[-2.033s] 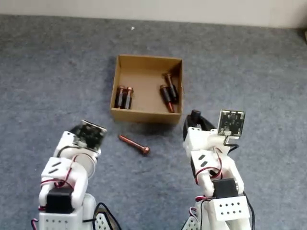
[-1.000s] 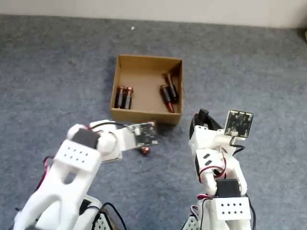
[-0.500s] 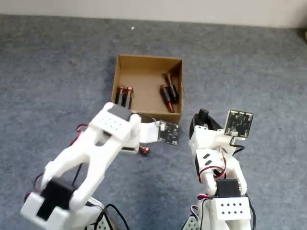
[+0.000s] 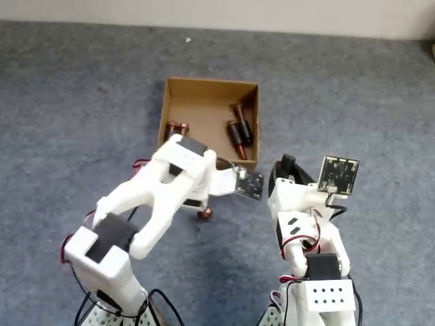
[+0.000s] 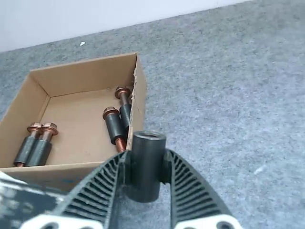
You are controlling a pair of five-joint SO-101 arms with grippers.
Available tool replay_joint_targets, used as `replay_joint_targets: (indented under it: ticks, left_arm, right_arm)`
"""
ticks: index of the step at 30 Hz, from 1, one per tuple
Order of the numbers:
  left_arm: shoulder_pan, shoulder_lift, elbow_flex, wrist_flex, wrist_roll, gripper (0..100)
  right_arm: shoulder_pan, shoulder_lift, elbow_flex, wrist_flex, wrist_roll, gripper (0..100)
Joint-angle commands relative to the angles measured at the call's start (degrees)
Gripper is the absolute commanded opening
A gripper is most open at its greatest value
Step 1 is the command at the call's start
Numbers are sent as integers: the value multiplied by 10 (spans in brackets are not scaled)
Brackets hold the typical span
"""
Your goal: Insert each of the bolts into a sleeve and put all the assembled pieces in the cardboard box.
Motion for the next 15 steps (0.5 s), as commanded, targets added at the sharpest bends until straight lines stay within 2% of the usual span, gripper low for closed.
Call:
replay_joint_targets:
  ticks: [1,7,10,15]
  left_arm:
    - [29,15,-22,-10,-7,114]
    - [39,26,-21,-25,-2,64]
    - [39,26,-18,-22,-2,8]
    - [33,0,-18,-1,24,6]
  right_arm:
    - [3,-14,-7,-19,-5,5]
    - [3,-14,-6,-19,-4,5]
    - [3,-14,-6,-19,-4,5]
    - [3,-14,-6,-19,-4,5]
